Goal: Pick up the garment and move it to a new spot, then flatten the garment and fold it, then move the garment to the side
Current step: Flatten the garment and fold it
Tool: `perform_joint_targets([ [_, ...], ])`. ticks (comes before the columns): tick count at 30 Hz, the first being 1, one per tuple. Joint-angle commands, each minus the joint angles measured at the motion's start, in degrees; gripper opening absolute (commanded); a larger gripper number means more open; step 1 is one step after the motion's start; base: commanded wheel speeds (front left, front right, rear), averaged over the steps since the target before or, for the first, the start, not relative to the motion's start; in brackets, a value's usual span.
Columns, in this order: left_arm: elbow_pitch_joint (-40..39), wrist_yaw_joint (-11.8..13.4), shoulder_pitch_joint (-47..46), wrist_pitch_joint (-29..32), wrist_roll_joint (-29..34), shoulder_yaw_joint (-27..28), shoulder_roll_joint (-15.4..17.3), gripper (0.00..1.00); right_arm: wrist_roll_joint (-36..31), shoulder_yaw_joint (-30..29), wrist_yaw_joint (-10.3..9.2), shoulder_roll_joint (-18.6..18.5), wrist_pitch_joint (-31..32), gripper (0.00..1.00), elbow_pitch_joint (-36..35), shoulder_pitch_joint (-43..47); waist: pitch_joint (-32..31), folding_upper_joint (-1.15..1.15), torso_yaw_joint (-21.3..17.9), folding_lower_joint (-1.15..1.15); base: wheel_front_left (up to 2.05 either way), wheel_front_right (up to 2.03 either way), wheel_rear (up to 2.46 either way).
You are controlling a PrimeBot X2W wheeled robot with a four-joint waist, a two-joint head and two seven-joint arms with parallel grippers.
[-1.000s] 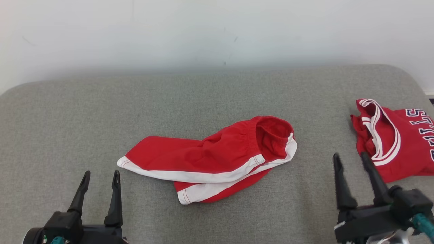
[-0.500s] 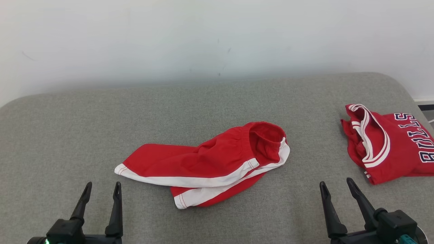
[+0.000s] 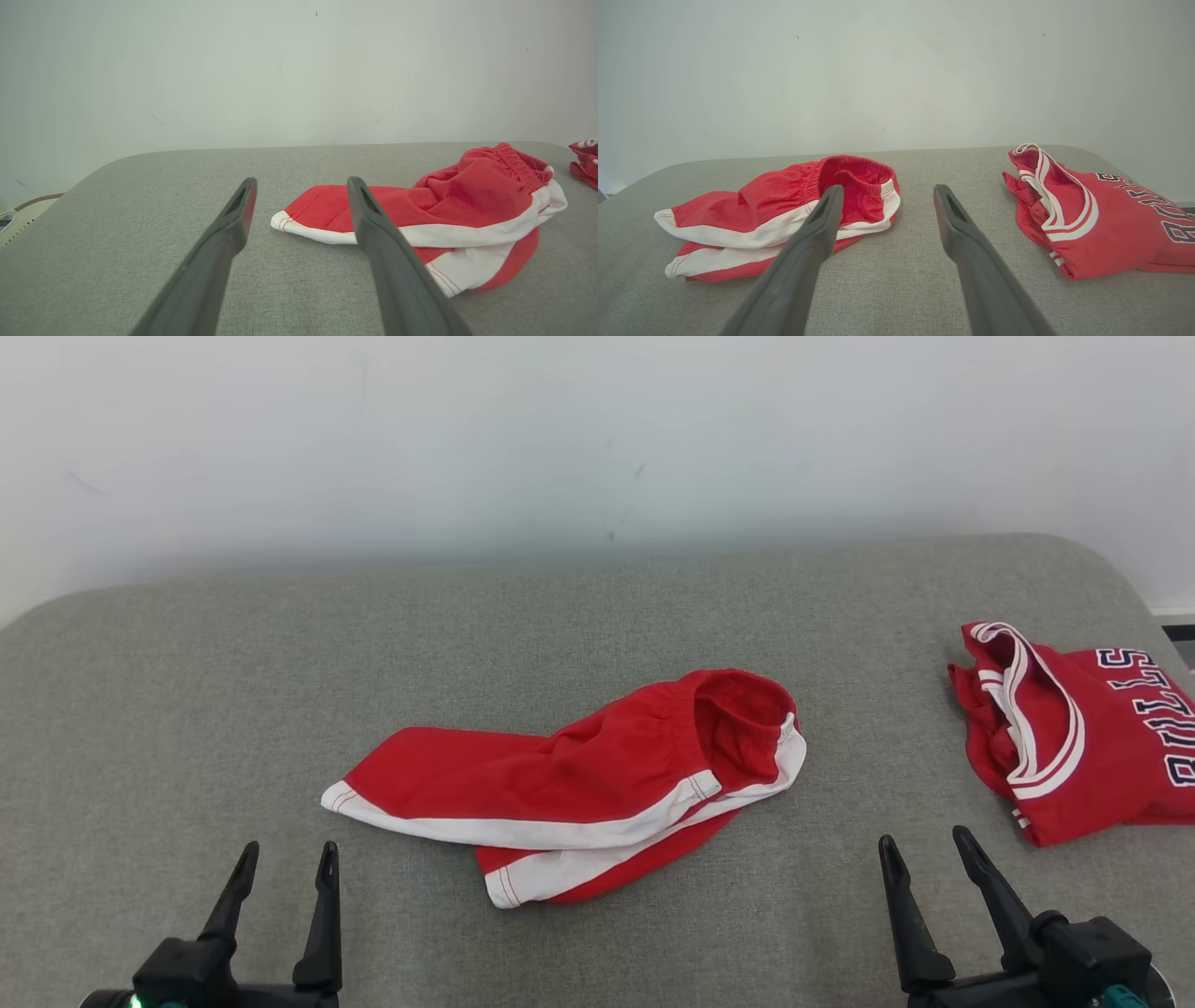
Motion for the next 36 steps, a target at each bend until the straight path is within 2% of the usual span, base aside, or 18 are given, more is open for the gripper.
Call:
perform_joint_targets([
  [1, 0.1, 0.0, -0.1, 0.4, -0.4, 0.0, 0.4, 1.0, 0.2, 0.0, -0.07, 0.1, 0.0, 1.0, -0.1, 0.0, 0.2, 0.0, 0.1, 0.0, 0.0, 0.0, 0.0],
  [5, 0.7, -1.3, -3.1, 2.1, -0.8, -0.7, 1.1, 1.0, 0.6, 0.5, -0.07, 0.1, 0.0, 1.0, -0.3, -0.8, 1.5, 0.0, 0.0, 0.0, 0.0, 0.0, 0.0],
  [9, 3.9, -3.9, -7.8, 6.5, -2.3, -1.3, 2.0, 1.0, 1.1, 1.2, -0.07, -0.2, -0.2, 1.0, -0.2, -2.0, 3.6, 0.0, -0.7, 0.0, 0.0, 0.0, 0.0],
  [13, 9.6, -6.4, -12.8, 11.5, -4.8, -1.5, 2.7, 1.0, 1.5, 2.1, -0.07, -0.3, -0.8, 1.0, 0.3, -3.2, 6.1, 0.0, -1.9, 0.0, 0.0, 0.0, 0.0],
  [16, 15.1, -8.4, -17.1, 13.0, -6.4, -1.2, 3.1, 1.0, 2.0, 2.1, -0.07, -0.5, -1.8, 1.0, 1.1, -4.6, 8.8, 0.0, -2.8, 0.0, 0.0, 0.0, 0.0],
  [24, 24.7, -10.4, -22.6, 13.9, -9.2, -0.2, 3.4, 1.0, 2.3, 2.7, -0.07, -0.7, -3.2, 1.0, 2.5, -6.8, 12.4, 0.0, -3.9, 0.0, 0.0, 0.0, 0.0],
  [29, 27.7, -11.0, -24.3, 13.5, -9.6, -0.1, 3.4, 1.0, 2.3, 3.0, -0.07, -0.9, -3.4, 1.0, 3.1, -7.4, 12.9, 0.0, -4.0, 0.0, 0.0, 0.0, 0.0],
  [30, 28.2, -11.2, -24.6, 13.4, -10.0, 0.1, 3.2, 0.97, 2.4, 2.9, -0.07, -1.0, -3.5, 1.0, 3.2, -7.5, 13.0, 0.0, -4.0, 0.0, 0.0, 0.0, 0.0],
  [31, 28.5, -11.6, -24.7, 13.3, -10.4, 0.1, 3.0, 0.76, 2.4, 2.8, -0.07, -1.0, -3.5, 1.0, 3.3, -7.6, 13.0, 0.0, -3.9, 0.0, 0.0, 0.0, 0.0],
  [32, 28.9, -11.7, -24.9, 13.1, -10.4, 0.1, 3.0, 0.5, 2.4, 2.7, -0.07, -1.1, -3.6, 1.0, 3.4, -7.6, 13.0, 0.0, -3.8, 0.0, 0.0, 0.0, 0.0],
  [34, 29.5, -11.6, -25.1, 12.9, -10.8, 0.1, 2.8, 0.12, 2.5, 2.6, -0.07, -1.2, -3.5, 1.0, 3.6, -7.8, 13.0, 0.0, -3.7, 0.0, 0.0, 0.0, 0.0],
  [35, 29.7, -11.7, -25.2, 12.7, -10.8, 0.1, 2.8, 0.0, 2.4, 2.5, -0.07, -1.3, -3.6, 1.0, 3.6, -8.0, 13.0, 0.0, -3.6, 0.0, 0.0, 0.0, 0.0],
  [36, 29.9, -11.8, -25.3, 12.6, -10.8, 0.0, 2.7, 0.0, 2.2, 2.5, -0.07, -1.3, -3.5, 1.0, 3.5, -8.0, 13.0, 0.0, -3.6, 0.0, 0.0, 0.0, 0.0],
])
